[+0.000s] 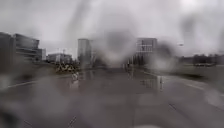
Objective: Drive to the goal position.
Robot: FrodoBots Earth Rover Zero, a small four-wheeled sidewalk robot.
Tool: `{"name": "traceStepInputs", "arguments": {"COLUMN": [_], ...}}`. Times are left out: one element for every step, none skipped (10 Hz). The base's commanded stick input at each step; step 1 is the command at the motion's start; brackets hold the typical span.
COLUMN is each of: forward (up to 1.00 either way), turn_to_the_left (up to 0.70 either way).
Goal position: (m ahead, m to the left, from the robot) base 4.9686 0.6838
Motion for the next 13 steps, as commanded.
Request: {"name": "traceStepInputs", "arguments": {"forward": [0.07,0.07,0.07,0.07,0.07,0.07,0.07,0.07,0.07,0.07,0.07,0.07,0.07], "turn_to_the_left": [0.00,0.00,0.00,0.00,0.00,0.00,0.00,0.00,0.00,0.00,0.00,0.00,0.00]}}
